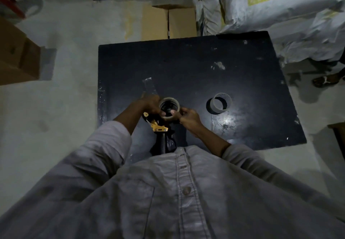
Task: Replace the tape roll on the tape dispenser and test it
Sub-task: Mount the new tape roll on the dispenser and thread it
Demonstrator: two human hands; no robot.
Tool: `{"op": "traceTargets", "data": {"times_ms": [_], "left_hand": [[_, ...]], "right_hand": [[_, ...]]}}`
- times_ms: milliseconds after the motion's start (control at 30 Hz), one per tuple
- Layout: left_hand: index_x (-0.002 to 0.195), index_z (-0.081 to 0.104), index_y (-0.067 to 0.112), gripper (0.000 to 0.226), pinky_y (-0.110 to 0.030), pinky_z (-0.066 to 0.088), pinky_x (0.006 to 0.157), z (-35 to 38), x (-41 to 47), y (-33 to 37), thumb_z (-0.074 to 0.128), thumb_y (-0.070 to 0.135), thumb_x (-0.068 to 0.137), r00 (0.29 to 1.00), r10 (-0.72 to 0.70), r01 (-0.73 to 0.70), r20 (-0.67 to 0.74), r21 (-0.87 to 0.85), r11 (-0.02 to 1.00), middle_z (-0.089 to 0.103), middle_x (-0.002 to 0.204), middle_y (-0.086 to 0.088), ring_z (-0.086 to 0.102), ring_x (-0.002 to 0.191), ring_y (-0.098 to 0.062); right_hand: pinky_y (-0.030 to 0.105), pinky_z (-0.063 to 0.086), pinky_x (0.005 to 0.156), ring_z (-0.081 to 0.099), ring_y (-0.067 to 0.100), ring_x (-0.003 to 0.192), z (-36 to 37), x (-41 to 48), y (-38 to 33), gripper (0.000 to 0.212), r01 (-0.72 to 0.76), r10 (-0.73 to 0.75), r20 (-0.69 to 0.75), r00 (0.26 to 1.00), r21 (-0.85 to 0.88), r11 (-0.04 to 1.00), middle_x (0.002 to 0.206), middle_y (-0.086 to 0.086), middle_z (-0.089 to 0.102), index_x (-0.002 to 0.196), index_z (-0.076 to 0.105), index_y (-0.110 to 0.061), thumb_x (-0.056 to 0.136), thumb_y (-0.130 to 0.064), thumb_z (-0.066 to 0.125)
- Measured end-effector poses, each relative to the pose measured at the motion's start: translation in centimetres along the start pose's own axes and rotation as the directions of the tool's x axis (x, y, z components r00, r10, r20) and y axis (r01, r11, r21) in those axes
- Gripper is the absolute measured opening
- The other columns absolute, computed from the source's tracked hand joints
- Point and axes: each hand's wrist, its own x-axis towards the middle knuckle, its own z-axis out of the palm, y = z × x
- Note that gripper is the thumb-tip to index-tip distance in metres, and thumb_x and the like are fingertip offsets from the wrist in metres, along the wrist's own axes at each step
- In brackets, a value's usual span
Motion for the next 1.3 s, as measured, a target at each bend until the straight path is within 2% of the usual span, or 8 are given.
{"op": "traceTargets", "data": {"times_ms": [200, 333, 433, 700, 867, 967, 1133, 1300], "left_hand": [[0.162, 0.049, 0.015, 0.126, -0.057, -0.001, 0.143, 3.2, -2.0, 0.4, 0.097, 0.073, 0.061, 0.976, -0.091, 0.06, -0.196, -0.158, 0.986, 0.046, 0.171, -0.013, 0.027, 0.168, -0.033], [0.161, 0.051, 0.018, 0.121, -0.054, 0.001, 0.145, 7.4, -2.7, 1.8, 0.093, 0.078, 0.065, 0.903, -0.209, 0.002, -0.375, -0.482, 0.876, 0.049, 0.167, -0.008, 0.032, 0.168, -0.028], [0.153, 0.055, 0.02, 0.107, -0.053, -0.018, 0.141, 8.4, -2.9, 2.3, 0.088, 0.081, 0.071, 0.841, -0.295, 0.014, -0.454, -0.527, 0.85, 0.05, 0.162, -0.003, 0.028, 0.169, -0.021], [0.144, 0.051, 0.007, 0.087, -0.055, -0.005, 0.143, 9.4, -1.8, 3.1, 0.08, 0.065, 0.086, 0.774, -0.305, 0.005, -0.555, -0.477, 0.879, 0.057, 0.149, -0.008, 0.039, 0.163, -0.024], [0.153, 0.048, 0.004, 0.1, -0.047, 0.002, 0.145, 9.9, -1.9, 2.8, 0.08, 0.07, 0.085, 0.768, -0.291, 0.017, -0.57, -0.436, 0.9, 0.058, 0.156, -0.011, 0.031, 0.168, -0.026], [0.152, 0.05, 0.004, 0.101, -0.043, 0.006, 0.144, 10.0, -1.9, 3.0, 0.081, 0.071, 0.082, 0.766, -0.294, 0.035, -0.572, -0.419, 0.907, 0.061, 0.154, -0.01, 0.035, 0.166, -0.025], [0.168, 0.033, 0.003, 0.121, -0.043, -0.001, 0.146, 9.8, -2.1, 3.3, 0.078, 0.076, 0.083, 0.814, -0.294, 0.082, -0.501, -0.403, 0.912, 0.046, 0.171, -0.013, 0.007, 0.176, -0.03], [0.175, 0.017, 0.001, 0.132, -0.045, 0.003, 0.145, 9.5, -2.5, 3.5, 0.075, 0.078, 0.086, 0.832, -0.304, 0.113, -0.463, -0.396, 0.911, 0.028, 0.183, -0.012, -0.014, 0.175, -0.035]], "right_hand": [[0.053, 0.058, 0.12, 0.074, 0.032, 0.134, -1.2, 0.7, -1.1, 0.056, -0.129, 0.125, 0.12, 0.985, 0.025, 0.991, 0.135, 0.018, 0.081, 0.135, 0.077, -0.002, 0.098, -0.043, 0.086], [0.053, 0.057, 0.121, 0.074, 0.039, 0.134, -1.6, 1.3, -1.3, 0.06, -0.171, 0.147, 0.165, 0.975, 0.138, 0.976, 0.137, 0.022, 0.079, 0.139, 0.074, 0.003, 0.103, -0.045, 0.079], [0.043, 0.06, 0.109, 0.075, 0.035, 0.119, -1.5, 1.9, -1.2, 0.058, -0.162, 0.136, 0.151, 0.979, 0.181, 0.97, 0.122, 0.016, 0.081, 0.138, 0.073, 0.008, 0.104, -0.037, 0.079], [0.056, 0.056, 0.121, 0.074, 0.04, 0.134, -0.5, 2.9, -1.6, 0.042, -0.184, 0.17, 0.131, 0.977, 0.104, 0.977, 0.131, 0.027, 0.08, 0.12, 0.08, 0.004, 0.11, -0.035, 0.072], [0.05, 0.063, 0.113, 0.08, 0.038, 0.118, 0.4, 2.7, -1.3, 0.031, -0.126, 0.127, 0.036, 0.991, -0.043, 0.991, 0.119, 0.024, 0.083, 0.092, 0.077, -0.015, 0.112, -0.036, 0.068], [0.039, 0.061, 0.093, 0.072, 0.027, 0.101, 0.4, 2.4, -0.7, 0.036, -0.116, 0.116, 0.022, 0.993, -0.018, 0.993, 0.103, 0.015, 0.076, 0.079, 0.071, -0.019, 0.113, -0.03, 0.067], [0.021, 0.06, 0.075, 0.071, 0.021, 0.091, 0.0, 2.2, -0.2, 0.029, -0.117, 0.116, 0.023, 0.993, 0.059, 0.991, 0.107, 0.02, 0.076, 0.112, 0.077, 0.004, 0.114, -0.023, 0.065], [0.039, 0.059, 0.094, 0.07, 0.025, 0.105, -0.1, 1.9, -0.2, 0.04, -0.113, 0.112, 0.019, 0.994, 0.058, 0.992, 0.114, 0.025, 0.079, 0.124, 0.076, 0.017, 0.114, -0.021, 0.065]]}}
